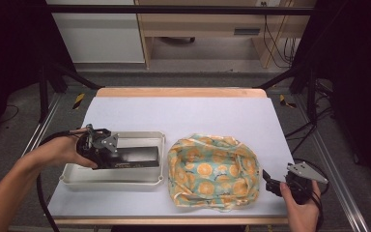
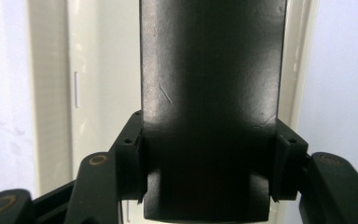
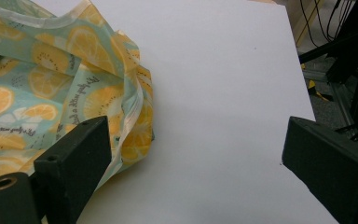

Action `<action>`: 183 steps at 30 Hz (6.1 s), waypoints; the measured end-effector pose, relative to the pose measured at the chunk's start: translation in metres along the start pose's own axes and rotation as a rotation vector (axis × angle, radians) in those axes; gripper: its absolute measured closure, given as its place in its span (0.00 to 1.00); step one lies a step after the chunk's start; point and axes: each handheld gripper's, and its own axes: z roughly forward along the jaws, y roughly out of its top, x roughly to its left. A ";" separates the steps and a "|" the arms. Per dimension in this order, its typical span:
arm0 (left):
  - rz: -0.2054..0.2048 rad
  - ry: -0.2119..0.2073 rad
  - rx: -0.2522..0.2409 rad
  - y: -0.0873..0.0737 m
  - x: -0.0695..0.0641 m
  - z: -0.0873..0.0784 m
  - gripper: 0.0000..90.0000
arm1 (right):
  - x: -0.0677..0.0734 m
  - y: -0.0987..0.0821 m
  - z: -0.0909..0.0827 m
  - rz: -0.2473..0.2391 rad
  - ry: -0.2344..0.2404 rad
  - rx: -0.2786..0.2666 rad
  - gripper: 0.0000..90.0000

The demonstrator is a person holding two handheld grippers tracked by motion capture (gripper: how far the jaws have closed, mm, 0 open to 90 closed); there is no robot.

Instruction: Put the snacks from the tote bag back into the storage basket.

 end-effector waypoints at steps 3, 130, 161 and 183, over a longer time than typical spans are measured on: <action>-0.004 -0.007 0.007 -0.001 -0.002 0.003 0.48 | 0.000 0.000 0.000 -0.001 -0.001 0.002 0.10; -0.077 -0.027 -0.127 -0.003 0.000 0.017 0.13 | 0.006 0.000 0.005 -0.017 0.037 0.036 0.09; -0.133 0.049 -0.233 0.043 -0.011 -0.010 0.09 | 0.007 0.000 0.007 -0.020 0.044 0.038 0.09; -0.369 0.209 -0.443 0.073 -0.025 -0.022 0.08 | 0.008 0.000 0.006 -0.019 0.043 0.036 0.09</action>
